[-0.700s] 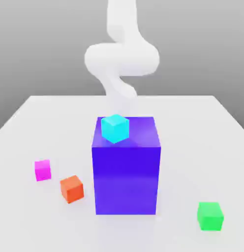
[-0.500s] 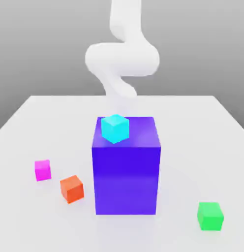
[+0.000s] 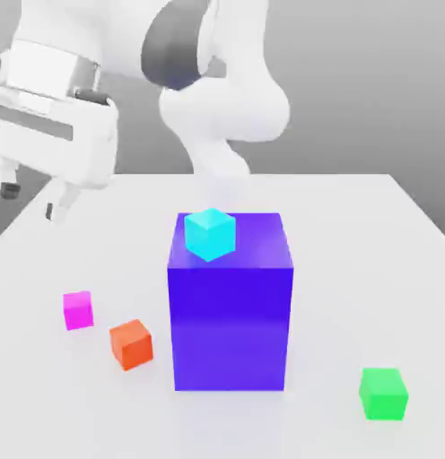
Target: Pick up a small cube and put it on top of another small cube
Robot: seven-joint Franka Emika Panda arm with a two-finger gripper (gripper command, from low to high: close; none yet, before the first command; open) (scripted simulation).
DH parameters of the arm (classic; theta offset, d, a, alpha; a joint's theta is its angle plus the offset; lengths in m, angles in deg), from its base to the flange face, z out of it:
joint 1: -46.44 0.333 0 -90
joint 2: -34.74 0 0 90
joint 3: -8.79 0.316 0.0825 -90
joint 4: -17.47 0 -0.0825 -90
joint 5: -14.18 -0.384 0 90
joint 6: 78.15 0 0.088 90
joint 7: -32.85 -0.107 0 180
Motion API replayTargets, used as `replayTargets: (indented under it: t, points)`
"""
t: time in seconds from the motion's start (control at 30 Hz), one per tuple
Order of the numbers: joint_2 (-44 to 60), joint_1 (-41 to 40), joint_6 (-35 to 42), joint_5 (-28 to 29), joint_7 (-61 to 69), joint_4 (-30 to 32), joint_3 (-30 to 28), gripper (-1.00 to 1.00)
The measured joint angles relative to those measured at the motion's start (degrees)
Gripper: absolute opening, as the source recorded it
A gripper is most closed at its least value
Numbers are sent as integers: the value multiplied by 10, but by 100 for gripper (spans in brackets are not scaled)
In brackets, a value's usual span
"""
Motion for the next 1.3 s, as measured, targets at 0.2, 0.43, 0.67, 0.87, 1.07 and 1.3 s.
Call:
replayTargets:
  t: [0.2,0.43,0.67,0.87,1.07,1.3]
  points:
    - [64,-52,-50,6,-35,52,-36,0]
    - [135,-93,-113,-34,-43,115,-85,0]
    - [203,-108,-172,-149,13,143,-96,0]
    - [269,-136,-223,-234,70,127,-42,0]
    - [337,-198,-279,-264,99,118,25,0]
    - [350,-208,-290,-263,99,118,34,-100]
